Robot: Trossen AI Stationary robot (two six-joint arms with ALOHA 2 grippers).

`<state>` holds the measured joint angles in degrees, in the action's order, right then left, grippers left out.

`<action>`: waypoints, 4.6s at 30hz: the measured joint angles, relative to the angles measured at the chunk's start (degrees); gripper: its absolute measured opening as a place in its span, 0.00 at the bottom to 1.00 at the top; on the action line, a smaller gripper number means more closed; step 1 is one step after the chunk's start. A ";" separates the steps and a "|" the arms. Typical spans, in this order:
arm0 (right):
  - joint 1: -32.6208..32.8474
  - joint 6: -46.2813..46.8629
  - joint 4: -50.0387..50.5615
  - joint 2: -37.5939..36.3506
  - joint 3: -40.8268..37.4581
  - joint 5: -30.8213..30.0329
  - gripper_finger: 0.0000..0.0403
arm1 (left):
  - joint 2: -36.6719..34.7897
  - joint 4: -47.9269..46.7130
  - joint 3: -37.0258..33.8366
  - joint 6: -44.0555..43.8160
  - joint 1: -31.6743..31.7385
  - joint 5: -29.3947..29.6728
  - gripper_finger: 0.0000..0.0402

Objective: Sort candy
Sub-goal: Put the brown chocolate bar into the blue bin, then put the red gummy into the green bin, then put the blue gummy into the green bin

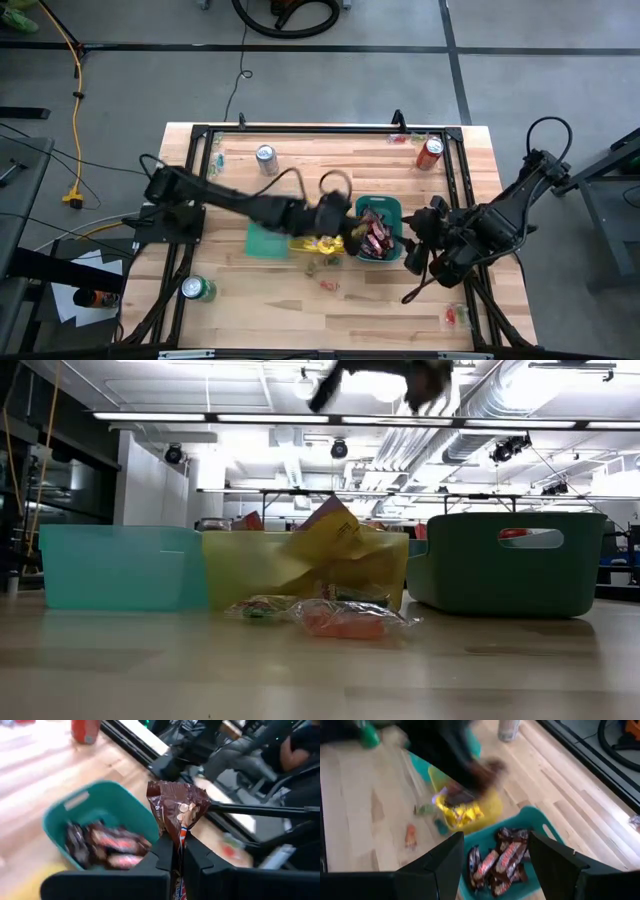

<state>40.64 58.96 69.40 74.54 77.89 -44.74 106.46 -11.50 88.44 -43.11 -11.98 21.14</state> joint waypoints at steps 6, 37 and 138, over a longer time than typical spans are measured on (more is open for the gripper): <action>-2.23 0.08 -3.63 -0.02 0.04 -3.26 0.54 | 5.19 3.53 -0.06 8.06 6.39 -2.96 0.01; 4.58 23.29 12.23 2.12 -3.94 43.79 0.54 | -24.06 4.31 -23.99 8.66 0.23 -7.39 0.58; -51.37 -45.09 -38.49 21.81 0.55 44.43 0.52 | -51.44 -23.86 -27.97 15.09 14.87 16.94 0.58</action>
<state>-10.72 13.87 30.91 96.35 78.44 -0.32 55.03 -35.36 60.47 -28.02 2.89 38.08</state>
